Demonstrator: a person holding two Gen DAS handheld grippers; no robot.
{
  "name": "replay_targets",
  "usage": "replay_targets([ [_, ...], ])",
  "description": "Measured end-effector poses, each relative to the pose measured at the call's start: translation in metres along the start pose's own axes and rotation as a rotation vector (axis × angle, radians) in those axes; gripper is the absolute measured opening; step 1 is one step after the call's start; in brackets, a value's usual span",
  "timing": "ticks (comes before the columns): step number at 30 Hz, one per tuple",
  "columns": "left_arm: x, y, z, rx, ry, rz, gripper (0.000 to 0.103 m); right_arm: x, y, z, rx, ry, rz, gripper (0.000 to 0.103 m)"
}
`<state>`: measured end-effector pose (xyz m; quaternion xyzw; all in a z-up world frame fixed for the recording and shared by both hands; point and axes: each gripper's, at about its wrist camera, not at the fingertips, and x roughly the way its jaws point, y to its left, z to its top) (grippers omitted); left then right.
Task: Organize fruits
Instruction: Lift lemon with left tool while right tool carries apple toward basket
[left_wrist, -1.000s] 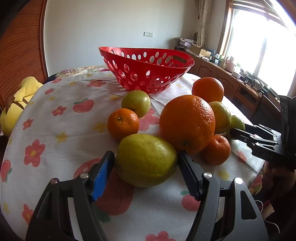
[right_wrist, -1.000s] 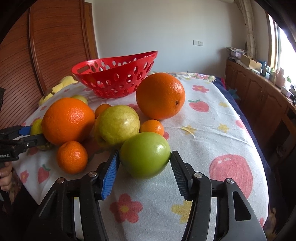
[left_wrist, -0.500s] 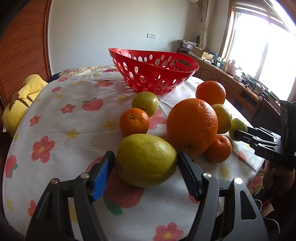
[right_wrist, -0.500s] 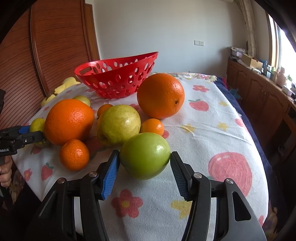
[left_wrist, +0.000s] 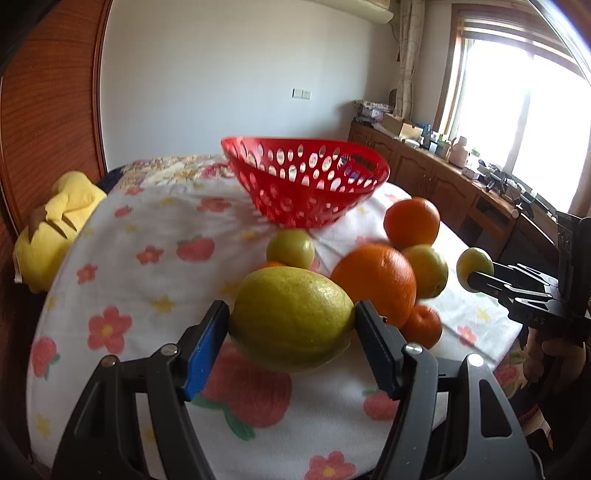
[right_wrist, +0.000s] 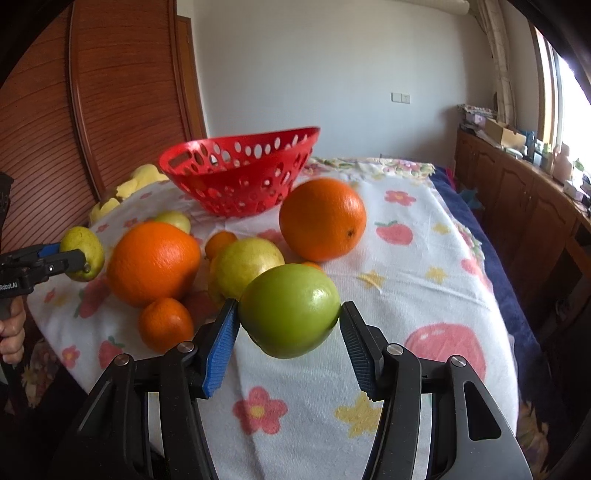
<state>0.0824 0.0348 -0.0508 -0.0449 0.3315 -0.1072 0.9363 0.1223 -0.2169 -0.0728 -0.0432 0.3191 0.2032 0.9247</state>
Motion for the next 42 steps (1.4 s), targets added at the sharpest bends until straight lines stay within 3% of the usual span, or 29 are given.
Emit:
replay_targets([
  [9, -0.004, -0.007, 0.036, 0.033, -0.054, -0.012, 0.069, -0.010, 0.006, 0.032, -0.045, -0.052, 0.014, 0.057],
  [21, 0.012, -0.012, 0.087, 0.085, -0.099, -0.007, 0.069, 0.006, 0.019, 0.090, -0.104, -0.111, 0.052, 0.057],
  [42, 0.080, -0.025, 0.122, 0.132, -0.018, 0.008, 0.069, 0.049, 0.033, 0.136, -0.133, -0.096, 0.094, 0.057],
])
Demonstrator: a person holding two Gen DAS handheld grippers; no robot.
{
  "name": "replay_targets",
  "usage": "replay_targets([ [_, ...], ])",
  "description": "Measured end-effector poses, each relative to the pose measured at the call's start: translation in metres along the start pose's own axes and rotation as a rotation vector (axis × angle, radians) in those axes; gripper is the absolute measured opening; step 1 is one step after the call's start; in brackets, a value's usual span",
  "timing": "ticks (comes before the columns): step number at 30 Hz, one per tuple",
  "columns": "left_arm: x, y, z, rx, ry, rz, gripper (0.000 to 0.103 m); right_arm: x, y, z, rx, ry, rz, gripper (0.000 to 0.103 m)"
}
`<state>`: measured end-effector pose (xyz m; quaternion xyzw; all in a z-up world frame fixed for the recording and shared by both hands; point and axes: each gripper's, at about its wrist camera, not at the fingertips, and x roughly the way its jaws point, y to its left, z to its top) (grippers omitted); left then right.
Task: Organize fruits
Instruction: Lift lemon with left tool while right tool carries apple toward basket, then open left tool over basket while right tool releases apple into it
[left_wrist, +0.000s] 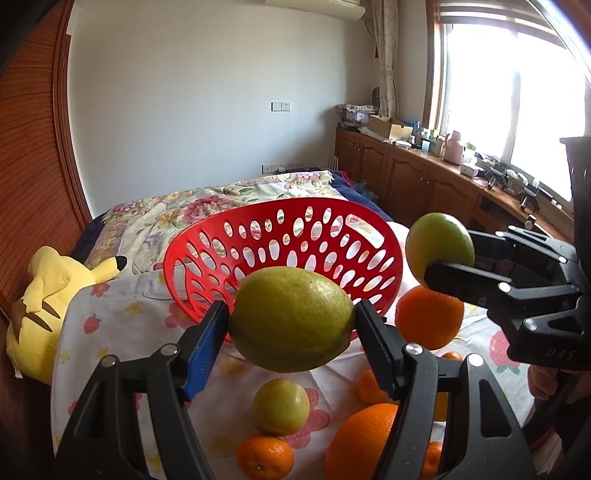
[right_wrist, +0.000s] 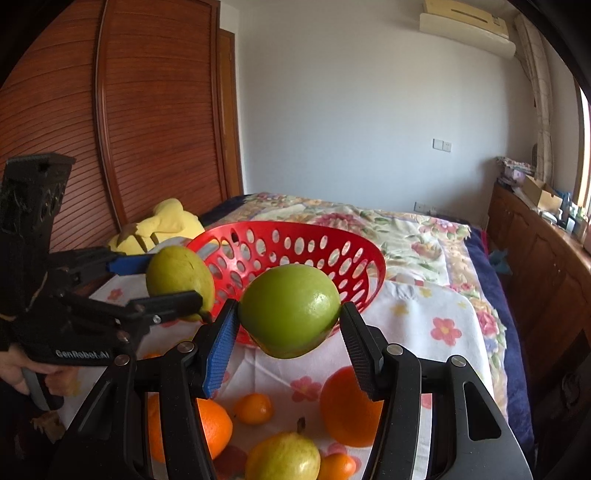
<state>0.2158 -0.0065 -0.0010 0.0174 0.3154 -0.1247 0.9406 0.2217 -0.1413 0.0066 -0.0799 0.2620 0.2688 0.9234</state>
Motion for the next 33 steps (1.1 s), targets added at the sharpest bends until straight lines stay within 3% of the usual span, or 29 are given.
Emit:
replay_targets([
  [18, 0.033, 0.006, 0.006, -0.039, 0.068, 0.023, 0.070, 0.030, -0.014, 0.006, 0.037, 0.052, 0.008, 0.057],
  [23, 0.017, 0.007, 0.016, -0.035, 0.003, 0.027, 0.070, 0.033, -0.009, 0.006, 0.018, 0.057, 0.007, 0.057],
  [33, -0.007, 0.016, 0.023, -0.029, -0.042, 0.047, 0.070, 0.049, -0.003, 0.011, 0.003, 0.081, 0.018, 0.056],
])
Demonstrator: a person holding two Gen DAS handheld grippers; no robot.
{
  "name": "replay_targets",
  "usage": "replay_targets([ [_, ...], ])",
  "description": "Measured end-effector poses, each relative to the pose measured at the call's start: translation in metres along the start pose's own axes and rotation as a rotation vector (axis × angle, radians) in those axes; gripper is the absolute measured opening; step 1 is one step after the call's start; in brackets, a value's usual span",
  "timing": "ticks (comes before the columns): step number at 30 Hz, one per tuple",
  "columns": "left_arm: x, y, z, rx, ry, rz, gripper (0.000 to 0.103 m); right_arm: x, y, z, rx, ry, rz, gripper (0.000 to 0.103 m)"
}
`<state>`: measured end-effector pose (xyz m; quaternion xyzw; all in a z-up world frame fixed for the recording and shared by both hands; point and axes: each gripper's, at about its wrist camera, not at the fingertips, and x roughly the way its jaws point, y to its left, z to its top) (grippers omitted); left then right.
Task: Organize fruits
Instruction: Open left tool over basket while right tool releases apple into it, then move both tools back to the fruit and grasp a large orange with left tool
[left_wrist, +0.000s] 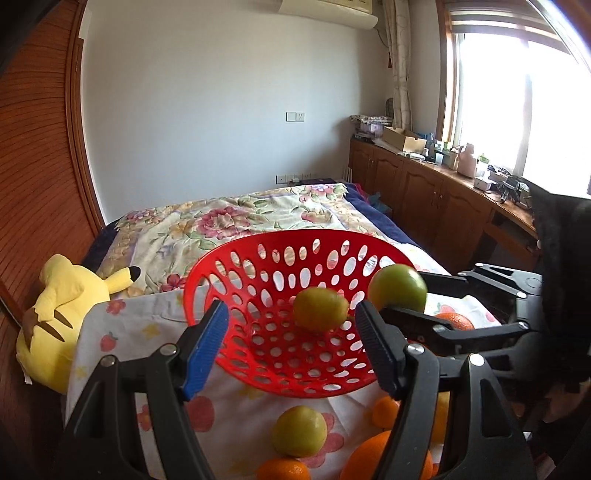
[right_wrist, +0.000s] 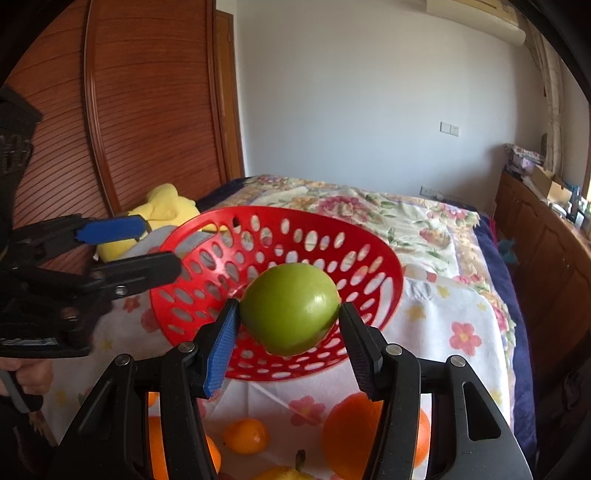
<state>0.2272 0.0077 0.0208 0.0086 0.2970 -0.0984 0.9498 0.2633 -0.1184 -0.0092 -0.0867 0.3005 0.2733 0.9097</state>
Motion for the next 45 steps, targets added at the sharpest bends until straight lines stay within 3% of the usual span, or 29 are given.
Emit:
replay_targets([
  [13, -0.018, 0.017, -0.034, -0.018, 0.006, -0.007, 0.071, 0.012, 0.012, 0.006, 0.000, 0.019, 0.031, 0.047],
  [26, -0.042, 0.006, -0.089, -0.037, 0.010, -0.057, 0.073, -0.049, 0.002, -0.039, 0.009, -0.043, 0.004, 0.050],
  [36, -0.049, -0.009, -0.113, -0.029, 0.014, -0.072, 0.076, -0.058, -0.012, -0.079, 0.030, -0.017, -0.063, 0.063],
  [45, -0.057, -0.022, -0.124, -0.038, 0.011, -0.088, 0.077, -0.060, -0.026, -0.099, 0.080, 0.002, -0.064, 0.068],
])
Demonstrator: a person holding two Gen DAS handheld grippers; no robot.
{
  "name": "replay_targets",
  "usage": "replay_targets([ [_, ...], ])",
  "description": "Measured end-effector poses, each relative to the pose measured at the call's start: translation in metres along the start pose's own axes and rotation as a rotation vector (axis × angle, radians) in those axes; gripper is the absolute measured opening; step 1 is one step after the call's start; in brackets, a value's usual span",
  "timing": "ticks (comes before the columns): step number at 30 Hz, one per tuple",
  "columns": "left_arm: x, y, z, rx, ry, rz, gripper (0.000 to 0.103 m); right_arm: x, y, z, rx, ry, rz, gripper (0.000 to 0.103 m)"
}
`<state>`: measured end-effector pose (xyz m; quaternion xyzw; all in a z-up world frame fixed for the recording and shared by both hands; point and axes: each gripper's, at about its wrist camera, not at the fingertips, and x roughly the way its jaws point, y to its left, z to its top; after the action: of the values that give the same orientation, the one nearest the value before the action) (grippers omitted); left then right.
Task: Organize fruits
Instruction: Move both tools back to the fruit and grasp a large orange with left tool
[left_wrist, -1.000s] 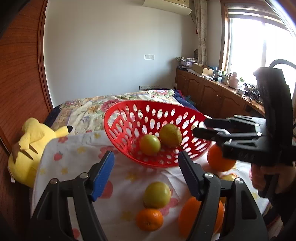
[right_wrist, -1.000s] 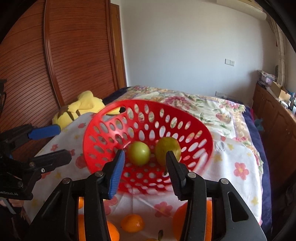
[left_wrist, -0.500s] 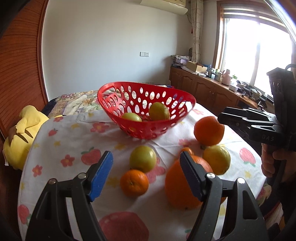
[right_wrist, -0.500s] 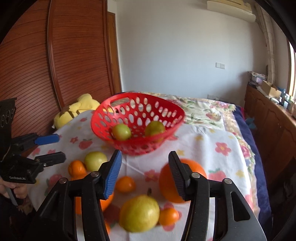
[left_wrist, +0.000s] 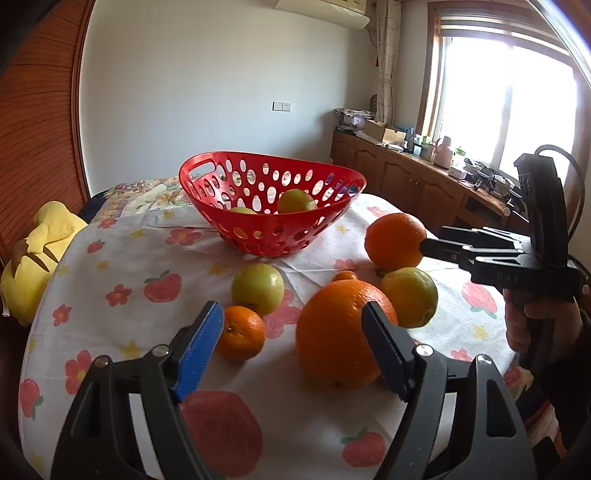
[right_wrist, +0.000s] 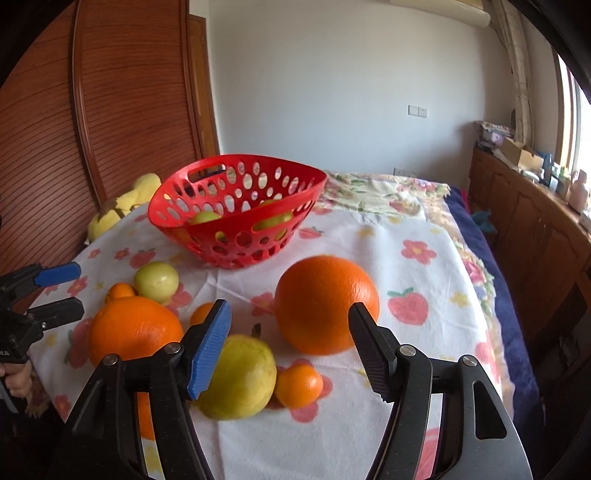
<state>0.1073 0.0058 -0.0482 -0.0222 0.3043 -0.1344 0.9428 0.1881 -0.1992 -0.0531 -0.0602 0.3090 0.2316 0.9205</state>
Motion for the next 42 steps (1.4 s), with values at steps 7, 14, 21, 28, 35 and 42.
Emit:
replay_targets([
  [7, 0.000, -0.013, -0.003, 0.004, 0.006, -0.023, 0.078, -0.004, 0.014, -0.017, 0.004, 0.016, 0.061, 0.068],
  [14, 0.005, -0.021, -0.005, 0.014, 0.016, -0.029, 0.078, 0.005, 0.027, -0.027, -0.020, 0.043, 0.081, 0.066],
  [21, 0.009, -0.022, -0.009, 0.009, 0.030, -0.032, 0.078, 0.015, 0.035, -0.030, -0.045, 0.066, 0.063, 0.068],
  [28, 0.013, -0.025, -0.011, 0.012, 0.044, -0.034, 0.078, 0.024, 0.039, -0.035, -0.081, 0.082, 0.028, 0.067],
  [35, 0.020, -0.031, -0.008, 0.028, 0.057, -0.046, 0.078, 0.023, 0.032, -0.038, -0.052, 0.061, 0.046, 0.062],
  [42, 0.033, -0.033, -0.001, 0.040, 0.102, -0.067, 0.078, 0.021, 0.032, -0.039, -0.048, 0.051, 0.049, 0.062],
])
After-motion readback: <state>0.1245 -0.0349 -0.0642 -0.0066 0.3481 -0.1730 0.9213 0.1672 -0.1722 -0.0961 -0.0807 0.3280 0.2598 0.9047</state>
